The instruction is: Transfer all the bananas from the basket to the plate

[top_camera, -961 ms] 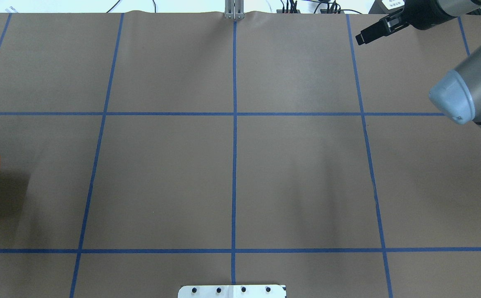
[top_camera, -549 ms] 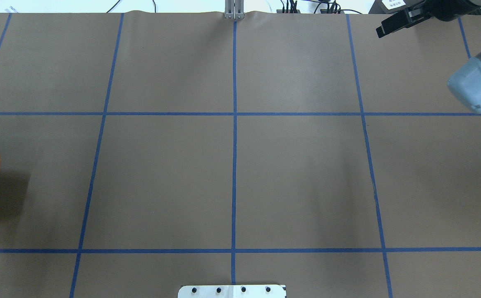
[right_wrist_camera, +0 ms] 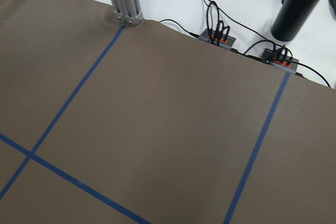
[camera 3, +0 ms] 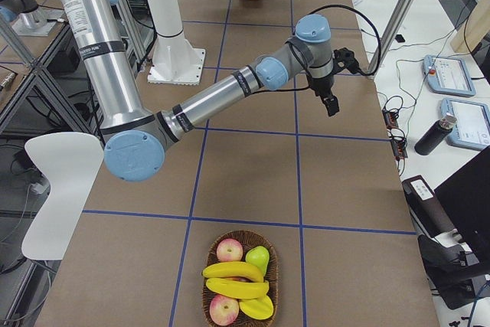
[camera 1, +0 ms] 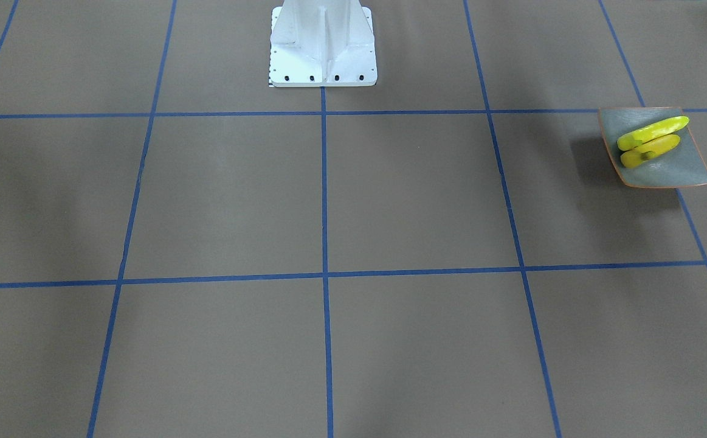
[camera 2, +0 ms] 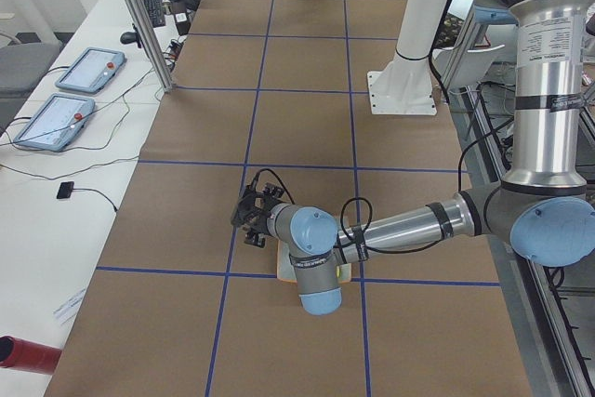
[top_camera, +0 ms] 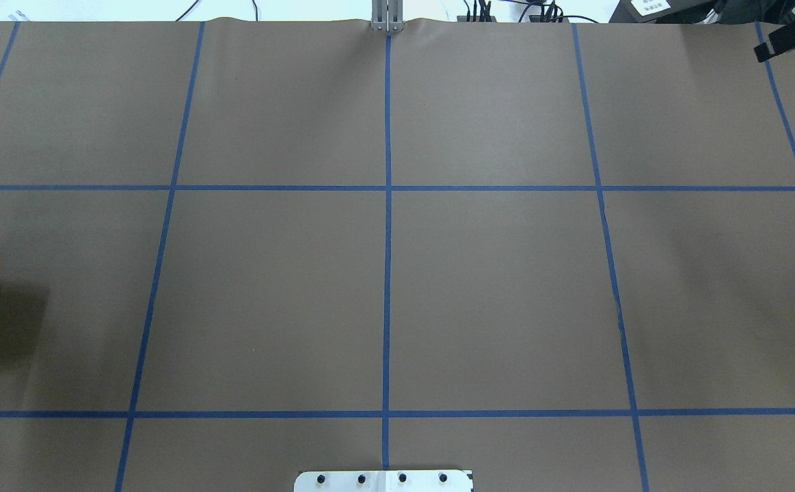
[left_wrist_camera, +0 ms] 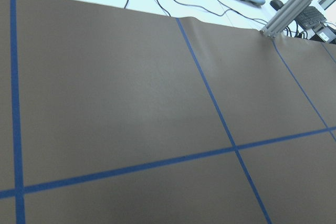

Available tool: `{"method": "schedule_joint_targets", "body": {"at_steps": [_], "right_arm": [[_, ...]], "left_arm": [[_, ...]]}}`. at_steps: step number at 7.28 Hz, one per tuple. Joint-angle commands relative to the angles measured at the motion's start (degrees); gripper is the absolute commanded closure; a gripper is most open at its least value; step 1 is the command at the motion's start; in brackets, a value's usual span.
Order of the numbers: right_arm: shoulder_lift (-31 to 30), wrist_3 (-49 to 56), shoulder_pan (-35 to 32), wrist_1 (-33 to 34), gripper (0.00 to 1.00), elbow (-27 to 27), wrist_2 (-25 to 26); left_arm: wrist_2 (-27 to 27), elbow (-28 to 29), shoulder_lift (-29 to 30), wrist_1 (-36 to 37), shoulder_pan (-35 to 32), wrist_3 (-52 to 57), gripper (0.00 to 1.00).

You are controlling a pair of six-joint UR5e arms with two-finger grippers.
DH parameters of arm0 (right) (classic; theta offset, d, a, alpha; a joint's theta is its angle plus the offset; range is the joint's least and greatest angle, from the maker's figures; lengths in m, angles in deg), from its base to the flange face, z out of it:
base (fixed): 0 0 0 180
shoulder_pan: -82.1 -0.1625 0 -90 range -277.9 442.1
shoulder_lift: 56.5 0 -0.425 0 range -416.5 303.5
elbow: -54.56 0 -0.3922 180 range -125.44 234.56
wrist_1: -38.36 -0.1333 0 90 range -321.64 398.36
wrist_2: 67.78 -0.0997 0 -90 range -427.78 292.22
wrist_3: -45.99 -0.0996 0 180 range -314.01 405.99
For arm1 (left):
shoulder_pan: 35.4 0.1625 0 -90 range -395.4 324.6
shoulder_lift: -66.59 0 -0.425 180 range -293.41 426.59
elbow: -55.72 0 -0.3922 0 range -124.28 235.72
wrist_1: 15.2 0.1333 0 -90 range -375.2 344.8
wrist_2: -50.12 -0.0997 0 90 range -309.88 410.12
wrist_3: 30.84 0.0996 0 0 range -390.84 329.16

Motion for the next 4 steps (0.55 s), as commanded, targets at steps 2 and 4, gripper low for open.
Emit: {"method": "schedule_joint_targets", "body": {"at_steps": [2,4], "right_arm": [[-11.7,18.4,-10.7,0.3,0.01,-0.6,-5.0],[-17.2,28.8,-20.0,0.1,0.01,-7.3,-11.7]], "left_arm": [[-5.8,-0.4,0.2,15.9,-0.5,23.9,0.01],[-6.0,-0.5,1.1,27.1,0.1,34.6,0.0]]}}
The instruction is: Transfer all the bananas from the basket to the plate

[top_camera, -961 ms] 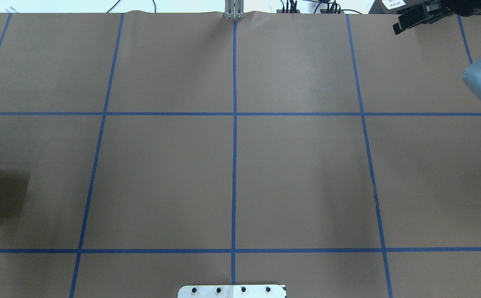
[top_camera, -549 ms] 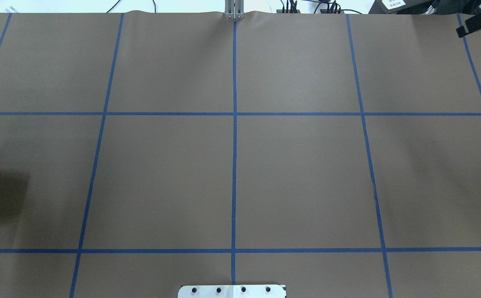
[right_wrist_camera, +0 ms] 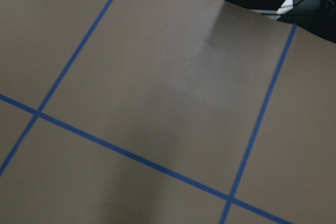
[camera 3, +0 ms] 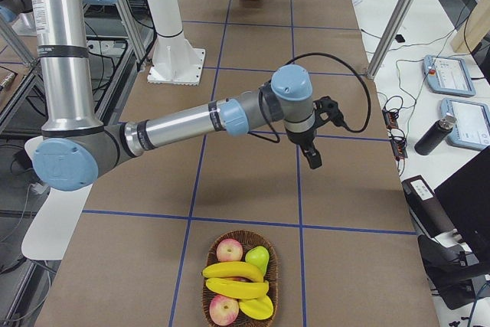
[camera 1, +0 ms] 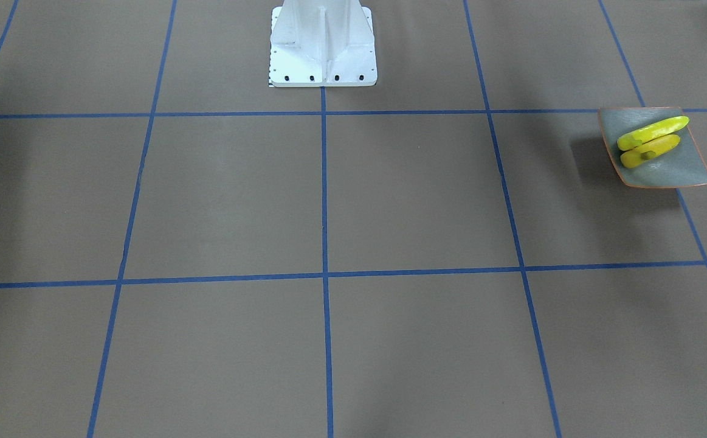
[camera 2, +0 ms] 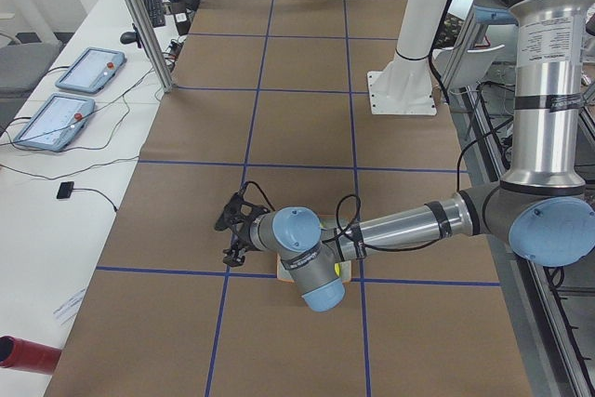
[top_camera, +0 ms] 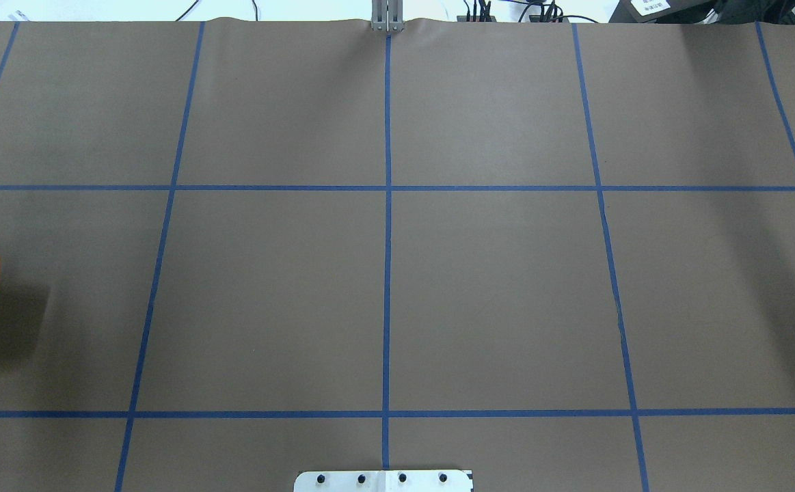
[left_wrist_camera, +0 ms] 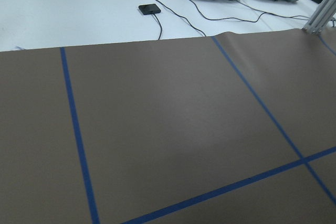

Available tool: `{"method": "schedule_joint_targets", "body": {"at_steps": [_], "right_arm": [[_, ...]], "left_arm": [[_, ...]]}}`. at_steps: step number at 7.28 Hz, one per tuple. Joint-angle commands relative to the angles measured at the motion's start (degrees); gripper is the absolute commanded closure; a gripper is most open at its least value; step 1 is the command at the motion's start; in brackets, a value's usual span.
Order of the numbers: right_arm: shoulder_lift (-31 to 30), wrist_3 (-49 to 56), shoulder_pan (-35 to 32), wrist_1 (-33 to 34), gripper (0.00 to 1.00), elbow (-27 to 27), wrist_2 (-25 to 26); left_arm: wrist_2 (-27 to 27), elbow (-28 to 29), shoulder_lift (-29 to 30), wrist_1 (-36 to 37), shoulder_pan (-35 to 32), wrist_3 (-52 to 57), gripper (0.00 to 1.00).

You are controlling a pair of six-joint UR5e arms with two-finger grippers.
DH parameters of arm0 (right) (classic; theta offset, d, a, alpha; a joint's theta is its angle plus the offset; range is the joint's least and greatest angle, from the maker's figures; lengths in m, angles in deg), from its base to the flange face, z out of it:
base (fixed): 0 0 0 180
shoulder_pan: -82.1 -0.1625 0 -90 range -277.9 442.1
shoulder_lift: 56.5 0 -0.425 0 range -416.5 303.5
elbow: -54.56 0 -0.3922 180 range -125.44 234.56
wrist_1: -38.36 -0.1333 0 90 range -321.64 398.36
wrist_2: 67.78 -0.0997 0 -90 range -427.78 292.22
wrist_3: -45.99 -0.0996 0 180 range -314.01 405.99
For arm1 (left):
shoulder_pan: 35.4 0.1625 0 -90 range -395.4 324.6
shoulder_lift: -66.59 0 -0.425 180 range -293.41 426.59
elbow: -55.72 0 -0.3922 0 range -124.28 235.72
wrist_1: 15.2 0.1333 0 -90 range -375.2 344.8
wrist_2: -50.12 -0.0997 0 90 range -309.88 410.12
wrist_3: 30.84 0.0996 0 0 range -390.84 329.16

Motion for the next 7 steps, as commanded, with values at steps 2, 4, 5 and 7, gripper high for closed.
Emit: {"method": "schedule_joint_targets", "body": {"at_steps": [2,4,5,7], "right_arm": [[-3.7,20.9,-13.0,-0.3,0.01,-17.0,-4.4],[-3.9,23.6,-13.5,-1.8,0.01,-27.9,-2.9],[-4.2,23.0,-13.5,-7.8,0.01,-33.2,-2.8],[-3.9,22.0,-13.5,-9.4,0.02,-37.1,-2.9]], "left_arm": [[-0.4,-0.3,1.0,13.2,1.0,10.9,0.0],[-0.2,-2.5,-0.1,13.1,0.7,10.8,0.0],[-0.2,-3.2,-0.6,13.1,0.8,10.8,0.0],[-0.2,-3.2,-0.7,12.9,0.8,10.7,0.0]]}}
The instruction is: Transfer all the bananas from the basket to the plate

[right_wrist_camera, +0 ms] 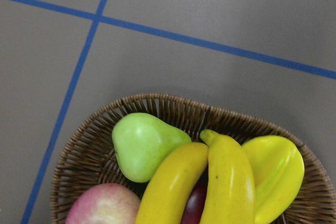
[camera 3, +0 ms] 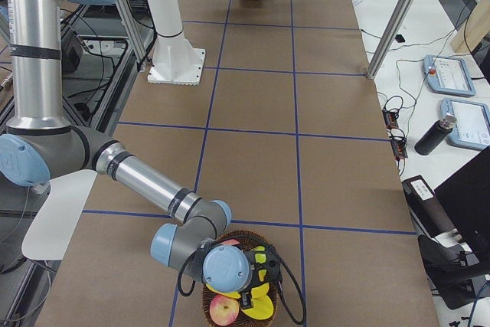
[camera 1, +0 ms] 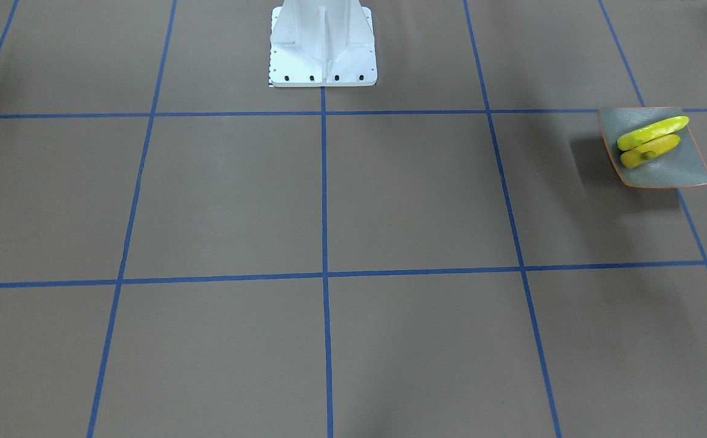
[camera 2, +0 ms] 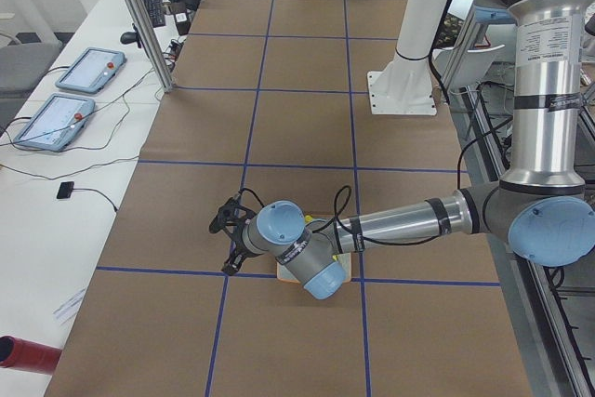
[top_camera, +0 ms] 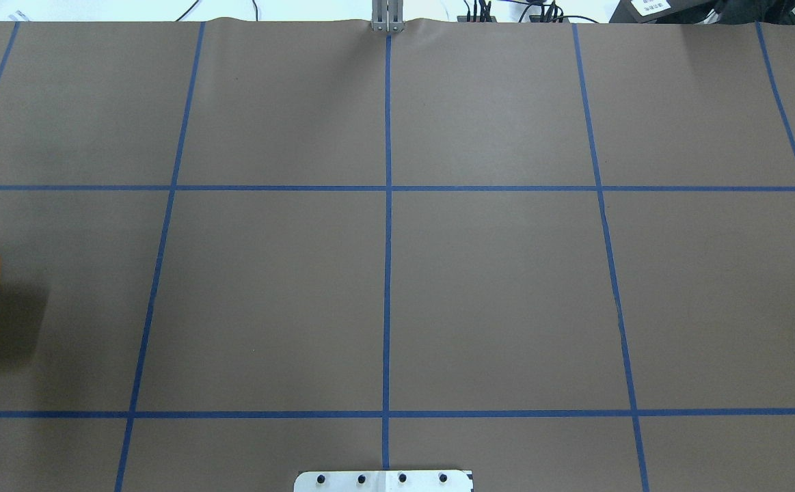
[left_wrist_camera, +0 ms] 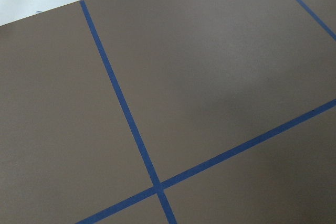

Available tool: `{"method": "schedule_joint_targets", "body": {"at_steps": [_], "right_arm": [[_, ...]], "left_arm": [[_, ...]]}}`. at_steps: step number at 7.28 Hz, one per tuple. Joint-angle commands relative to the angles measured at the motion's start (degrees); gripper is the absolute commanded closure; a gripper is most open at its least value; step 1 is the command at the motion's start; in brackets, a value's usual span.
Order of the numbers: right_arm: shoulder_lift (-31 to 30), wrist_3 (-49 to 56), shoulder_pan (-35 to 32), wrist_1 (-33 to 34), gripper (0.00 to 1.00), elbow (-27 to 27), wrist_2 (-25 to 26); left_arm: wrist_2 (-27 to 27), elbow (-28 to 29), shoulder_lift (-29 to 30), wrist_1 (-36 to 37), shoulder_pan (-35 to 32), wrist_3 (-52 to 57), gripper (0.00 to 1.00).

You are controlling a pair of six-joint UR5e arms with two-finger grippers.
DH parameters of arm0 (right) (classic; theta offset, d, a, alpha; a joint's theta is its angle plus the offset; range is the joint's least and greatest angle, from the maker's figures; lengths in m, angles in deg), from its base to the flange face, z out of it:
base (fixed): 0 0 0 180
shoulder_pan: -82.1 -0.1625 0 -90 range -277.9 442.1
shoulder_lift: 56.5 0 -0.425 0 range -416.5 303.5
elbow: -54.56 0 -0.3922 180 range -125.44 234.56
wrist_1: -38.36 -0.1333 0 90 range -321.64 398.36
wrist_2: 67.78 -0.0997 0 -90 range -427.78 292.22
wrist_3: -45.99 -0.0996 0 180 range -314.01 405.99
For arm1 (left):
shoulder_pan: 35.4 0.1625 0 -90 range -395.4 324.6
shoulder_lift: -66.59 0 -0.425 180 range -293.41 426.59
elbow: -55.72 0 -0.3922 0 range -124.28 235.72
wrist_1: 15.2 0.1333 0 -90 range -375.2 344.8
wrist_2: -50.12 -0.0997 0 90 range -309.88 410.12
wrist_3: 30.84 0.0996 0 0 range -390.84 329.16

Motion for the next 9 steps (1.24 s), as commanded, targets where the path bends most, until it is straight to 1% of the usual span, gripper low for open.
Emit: {"method": "schedule_joint_targets", "body": {"at_steps": [1,2,3,4,5,6,7,8,9], "right_arm": [[0.2,-1.2,0.0,-1.4,0.05,-3.4,0.0],[0.4,-2.2,0.0,-1.4,0.15,-4.1,0.0],[0.7,-2.5,0.0,-1.5,0.2,-4.7,0.0],[0.7,-2.8,0.1,-3.6,0.19,-5.3,0.4],[0.9,-5.3,0.2,-7.8,0.19,-7.0,2.1],[1.0,-8.8,0.3,-10.3,0.2,-7.1,2.9],[1.1,-9.9,0.6,-10.4,0.23,-7.1,2.6],[1.1,-9.9,1.1,-10.4,0.23,-7.1,1.4],[1.1,-11.0,2.2,-10.4,0.26,-7.2,-1.5]], "left_arm": [[0.3,-0.1,-0.2,-0.2,-0.1,0.1,0.0],[0.4,-0.4,-0.8,-0.4,-0.1,0.1,0.0],[0.5,-0.4,-0.9,-1.1,0.0,0.1,0.0],[0.6,-0.4,-1.4,-1.4,0.0,0.1,0.0],[0.6,-0.4,-1.5,-1.8,0.0,0.1,0.0],[0.6,-0.4,-1.5,-1.8,0.0,0.1,0.0],[0.6,-0.4,-1.5,-2.0,0.0,0.1,0.0],[0.7,-0.4,-1.8,-2.2,0.0,0.1,0.0],[0.7,-0.4,-1.9,-2.8,0.0,0.1,0.0]]}}
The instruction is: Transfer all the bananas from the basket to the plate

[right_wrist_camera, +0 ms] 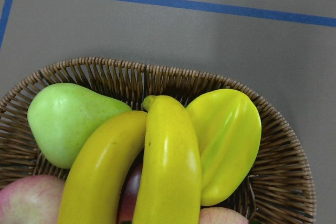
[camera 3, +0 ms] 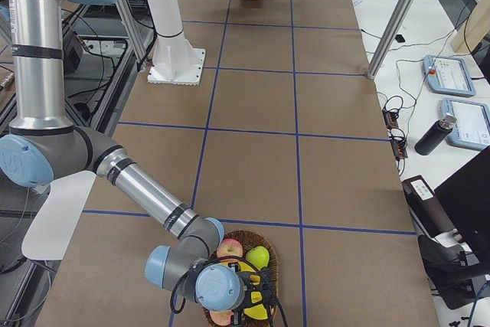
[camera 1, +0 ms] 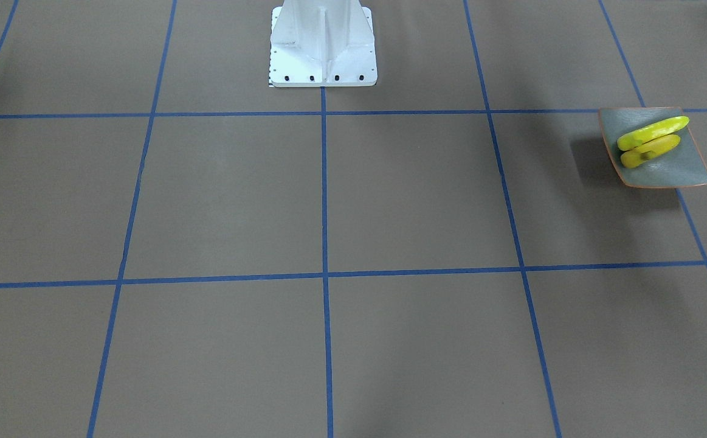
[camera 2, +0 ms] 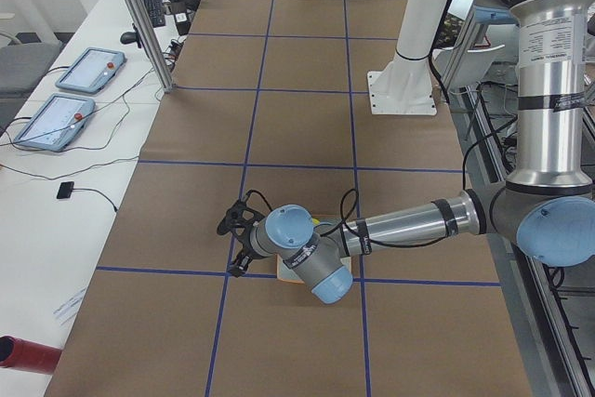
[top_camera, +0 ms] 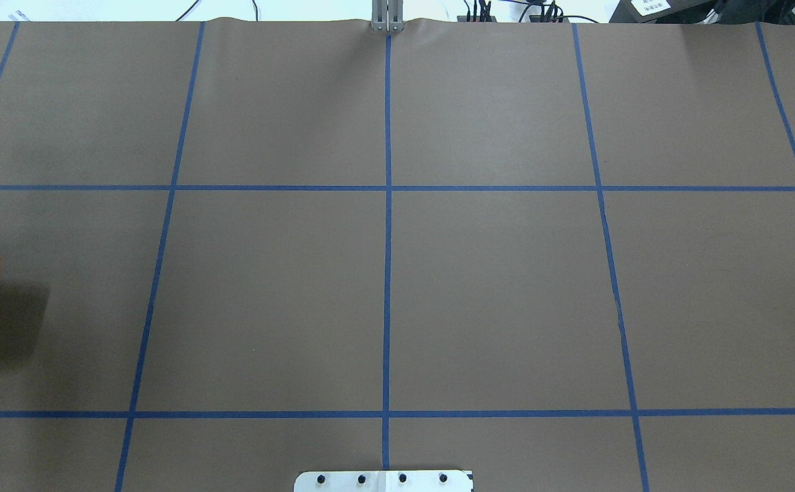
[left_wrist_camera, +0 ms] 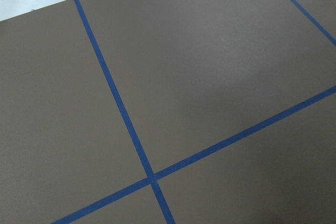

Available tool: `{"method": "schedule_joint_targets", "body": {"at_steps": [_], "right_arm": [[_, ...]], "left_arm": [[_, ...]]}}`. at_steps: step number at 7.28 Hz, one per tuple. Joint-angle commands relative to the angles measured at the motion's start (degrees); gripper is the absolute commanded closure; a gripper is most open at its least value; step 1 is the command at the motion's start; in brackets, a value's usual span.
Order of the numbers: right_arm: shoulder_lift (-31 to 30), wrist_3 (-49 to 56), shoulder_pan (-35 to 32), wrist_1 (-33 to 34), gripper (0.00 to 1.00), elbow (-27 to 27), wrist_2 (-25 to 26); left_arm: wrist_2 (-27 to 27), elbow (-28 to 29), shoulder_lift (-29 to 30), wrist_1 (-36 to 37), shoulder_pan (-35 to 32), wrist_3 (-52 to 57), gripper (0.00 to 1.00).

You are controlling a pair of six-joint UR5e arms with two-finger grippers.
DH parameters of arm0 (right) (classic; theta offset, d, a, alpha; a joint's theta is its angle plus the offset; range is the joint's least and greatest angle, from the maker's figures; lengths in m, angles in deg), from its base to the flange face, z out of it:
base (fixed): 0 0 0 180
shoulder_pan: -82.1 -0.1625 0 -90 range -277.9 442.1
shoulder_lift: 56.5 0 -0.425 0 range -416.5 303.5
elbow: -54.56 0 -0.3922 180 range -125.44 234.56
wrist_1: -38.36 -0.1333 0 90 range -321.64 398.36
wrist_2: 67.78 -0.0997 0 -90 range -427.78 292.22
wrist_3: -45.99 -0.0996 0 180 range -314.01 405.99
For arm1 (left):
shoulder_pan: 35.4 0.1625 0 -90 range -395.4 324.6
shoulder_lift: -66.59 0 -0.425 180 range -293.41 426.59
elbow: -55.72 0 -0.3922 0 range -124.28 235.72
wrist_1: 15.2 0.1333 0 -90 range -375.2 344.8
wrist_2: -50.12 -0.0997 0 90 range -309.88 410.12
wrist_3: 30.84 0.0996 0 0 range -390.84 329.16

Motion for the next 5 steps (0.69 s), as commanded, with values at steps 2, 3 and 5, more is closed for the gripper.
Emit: {"method": "schedule_joint_targets", "body": {"at_steps": [2,3,5], "right_arm": [[-0.1,-1.9,2.0,-0.4,0.26,-0.2,-1.8],[-0.3,-1.9,2.0,-1.9,0.25,-0.5,-0.1],[-0.3,-1.9,2.0,-2.7,0.29,-1.4,1.3]], "left_arm": [[0.0,0.0,-0.2,-0.5,0.0,-0.1,0.0],[0.0,0.0,-0.2,-0.5,0.0,-0.1,0.0],[0.0,0.0,-0.3,-0.9,0.0,-0.1,0.0]]}}
